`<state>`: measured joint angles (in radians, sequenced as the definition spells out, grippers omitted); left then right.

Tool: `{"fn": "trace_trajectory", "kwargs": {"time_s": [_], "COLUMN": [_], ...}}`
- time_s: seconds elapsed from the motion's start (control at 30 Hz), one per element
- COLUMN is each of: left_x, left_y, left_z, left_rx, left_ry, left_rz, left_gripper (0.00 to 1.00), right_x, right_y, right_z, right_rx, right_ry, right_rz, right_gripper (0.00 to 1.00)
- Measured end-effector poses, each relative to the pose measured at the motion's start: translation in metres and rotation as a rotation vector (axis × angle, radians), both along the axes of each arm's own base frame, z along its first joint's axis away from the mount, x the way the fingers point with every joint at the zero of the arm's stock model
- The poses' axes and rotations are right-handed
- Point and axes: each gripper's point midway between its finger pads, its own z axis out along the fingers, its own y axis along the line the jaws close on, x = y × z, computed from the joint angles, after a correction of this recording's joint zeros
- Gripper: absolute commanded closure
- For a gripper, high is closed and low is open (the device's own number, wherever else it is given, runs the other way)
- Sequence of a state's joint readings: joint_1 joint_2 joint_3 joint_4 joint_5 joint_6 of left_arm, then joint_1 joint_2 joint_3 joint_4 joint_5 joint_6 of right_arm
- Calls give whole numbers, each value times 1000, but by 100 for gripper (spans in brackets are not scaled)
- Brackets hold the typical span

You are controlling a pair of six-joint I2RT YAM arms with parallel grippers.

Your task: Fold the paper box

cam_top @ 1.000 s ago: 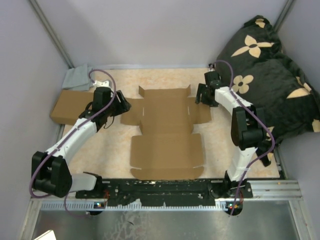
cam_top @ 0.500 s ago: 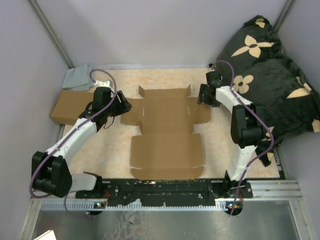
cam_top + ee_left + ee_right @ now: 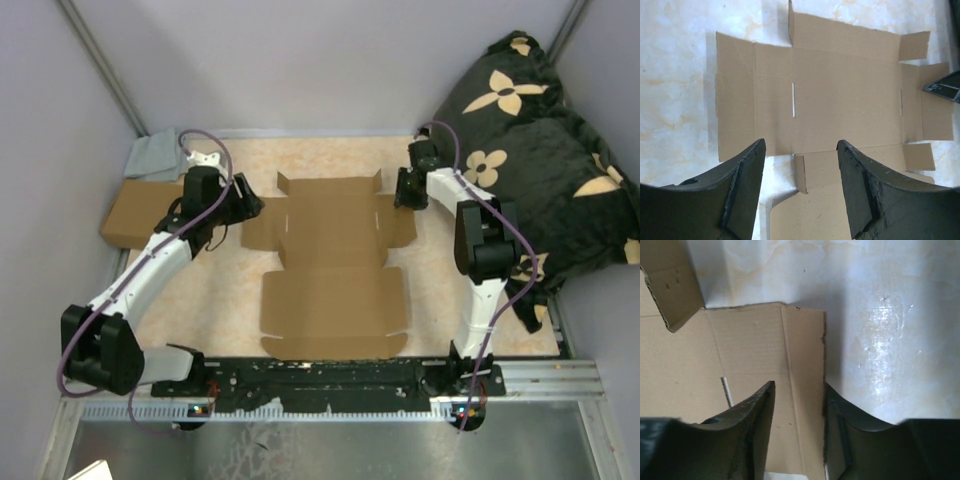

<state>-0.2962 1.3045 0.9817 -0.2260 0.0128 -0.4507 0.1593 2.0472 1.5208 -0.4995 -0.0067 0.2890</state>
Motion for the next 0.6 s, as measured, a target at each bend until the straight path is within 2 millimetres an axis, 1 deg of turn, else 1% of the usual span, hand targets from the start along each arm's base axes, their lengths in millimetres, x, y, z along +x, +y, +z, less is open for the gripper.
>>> {"fn": "trace_trajectory", "kwargs": {"time_s": [0.07, 0.1, 0.2, 0.3, 0.4, 0.5, 0.53, 0.57, 0.6], "left_x": [3, 5, 11, 23, 35, 47, 50, 51, 53], "left_y": [-2, -4, -10, -22, -35, -48, -52, -56, -59], "left_z": [9, 15, 28, 46, 62, 77, 82, 87, 92], "left_rx": [-4, -6, -13, -21, -24, -26, -26, -23, -22], "left_ry": [-21, -32, -58, -84, -105, -127, -139, -153, -167], "left_rz": [-10, -19, -54, -113, -176, -248, -273, -298, -320], "left_gripper": [35, 35, 35, 34, 34, 33, 32, 32, 31], "right_x": [1, 1, 1, 0, -8, -14, -19, -24, -30], "right_y": [2, 3, 4, 7, 12, 25, 33, 37, 44], "right_z": [0, 1, 3, 14, 36, 70, 87, 96, 110], "right_rx": [6, 11, 17, 24, 32, 44, 52, 53, 56], "right_ry": [-3, -4, -12, -52, -116, -233, -306, -343, -420], "right_rz": [10, 13, 21, 38, 63, 111, 143, 162, 194], "right_gripper": [79, 83, 90, 96, 98, 100, 100, 100, 100]}}
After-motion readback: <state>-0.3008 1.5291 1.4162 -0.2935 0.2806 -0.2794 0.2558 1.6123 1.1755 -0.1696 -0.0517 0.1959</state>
